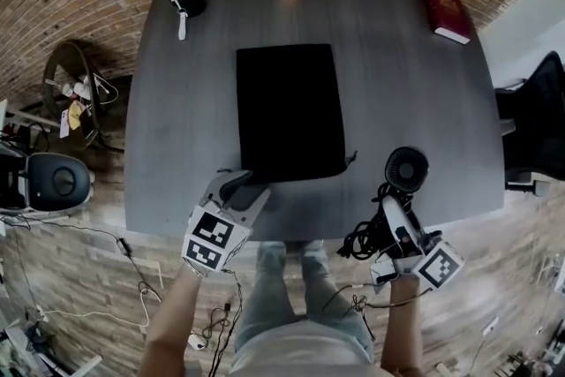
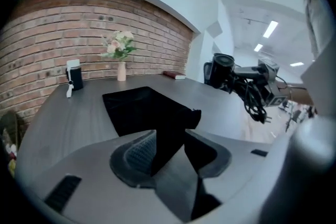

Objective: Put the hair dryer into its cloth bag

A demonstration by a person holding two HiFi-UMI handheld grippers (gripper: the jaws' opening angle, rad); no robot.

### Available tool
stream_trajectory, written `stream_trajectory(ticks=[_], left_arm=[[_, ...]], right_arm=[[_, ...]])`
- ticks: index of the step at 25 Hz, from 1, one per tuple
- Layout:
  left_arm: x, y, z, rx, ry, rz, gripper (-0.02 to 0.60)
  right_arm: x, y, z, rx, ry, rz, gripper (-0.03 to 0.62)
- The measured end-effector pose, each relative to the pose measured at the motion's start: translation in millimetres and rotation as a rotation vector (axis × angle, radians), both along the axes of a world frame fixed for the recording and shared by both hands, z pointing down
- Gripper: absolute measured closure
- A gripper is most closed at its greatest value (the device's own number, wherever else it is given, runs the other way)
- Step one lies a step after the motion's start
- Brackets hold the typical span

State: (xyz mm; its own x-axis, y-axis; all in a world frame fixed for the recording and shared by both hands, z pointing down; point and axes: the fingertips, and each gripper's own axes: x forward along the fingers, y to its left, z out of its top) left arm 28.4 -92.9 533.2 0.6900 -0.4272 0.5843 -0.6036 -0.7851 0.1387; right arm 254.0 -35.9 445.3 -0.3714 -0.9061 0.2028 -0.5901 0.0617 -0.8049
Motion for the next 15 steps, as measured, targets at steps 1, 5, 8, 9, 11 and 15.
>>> stream_trajectory(ticks=[1, 5, 8, 9, 11, 15], left_arm=[[3.0, 1.6, 3.6, 0.003, -0.021, 0.054, 0.419], [8.8, 5.8, 19.8, 0.028, -0.163, 0.264, 0.4], [12.0, 9.0, 33.6, 0.052, -0.287, 0.423, 0.397], [13.1, 9.4, 37.5, 0.055, -0.315, 0.464, 0.399], [15.3, 9.6, 44.5, 0.044, -0.345, 0.517, 0.399], [18.2, 5.9, 56.5, -0.007, -0.349, 0.54, 0.416]], right_arm=[[1.1, 0.1, 1.0, -0.001, 0.0, 0.004, 0.358], [2.1, 1.5, 5.1, -0.01, 0.001, 0.017, 0.358], [0.5, 3.0, 9.5, -0.022, -0.002, 0.025, 0.358], [-0.3, 3.5, 11.0, -0.026, -0.004, 0.029, 0.358], [-2.0, 4.3, 12.9, -0.03, -0.009, 0.034, 0.359], [-2.6, 6.7, 15.8, -0.041, -0.001, 0.043, 0.359]])
